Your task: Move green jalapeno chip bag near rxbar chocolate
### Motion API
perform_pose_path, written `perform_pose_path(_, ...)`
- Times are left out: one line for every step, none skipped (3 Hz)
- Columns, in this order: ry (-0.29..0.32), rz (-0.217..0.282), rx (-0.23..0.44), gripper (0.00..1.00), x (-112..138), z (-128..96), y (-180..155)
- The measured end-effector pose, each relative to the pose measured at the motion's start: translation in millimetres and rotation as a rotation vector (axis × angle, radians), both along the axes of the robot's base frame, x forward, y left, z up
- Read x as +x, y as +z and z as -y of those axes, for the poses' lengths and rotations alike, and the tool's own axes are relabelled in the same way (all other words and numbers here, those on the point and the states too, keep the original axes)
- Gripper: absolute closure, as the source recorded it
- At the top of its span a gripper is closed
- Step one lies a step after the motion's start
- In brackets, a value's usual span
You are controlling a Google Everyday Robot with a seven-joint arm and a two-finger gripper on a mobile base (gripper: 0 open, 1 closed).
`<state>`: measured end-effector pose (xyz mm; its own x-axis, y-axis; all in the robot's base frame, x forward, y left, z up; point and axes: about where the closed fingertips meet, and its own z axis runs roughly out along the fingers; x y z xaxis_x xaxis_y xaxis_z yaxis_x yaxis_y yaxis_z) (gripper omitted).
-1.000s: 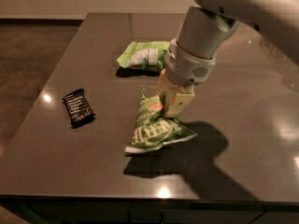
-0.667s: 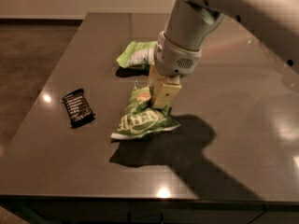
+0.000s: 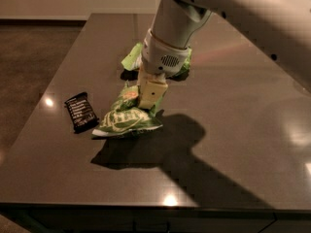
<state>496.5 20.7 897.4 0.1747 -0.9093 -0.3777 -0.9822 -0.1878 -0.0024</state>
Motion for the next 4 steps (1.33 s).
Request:
perform_pose_path(-0.012, -0.025, 0.007, 0.39, -4, -15, -2)
perform_pose_path(-0.023, -0.043, 0.017, 0.15, -4, -30, -1)
perform_pose_path(-0.045, -0.059, 0.048, 0.0, -7, -36, -1)
perform_pose_path(-0.047, -0.06, 0.05, 0.0, -7, -37, -1)
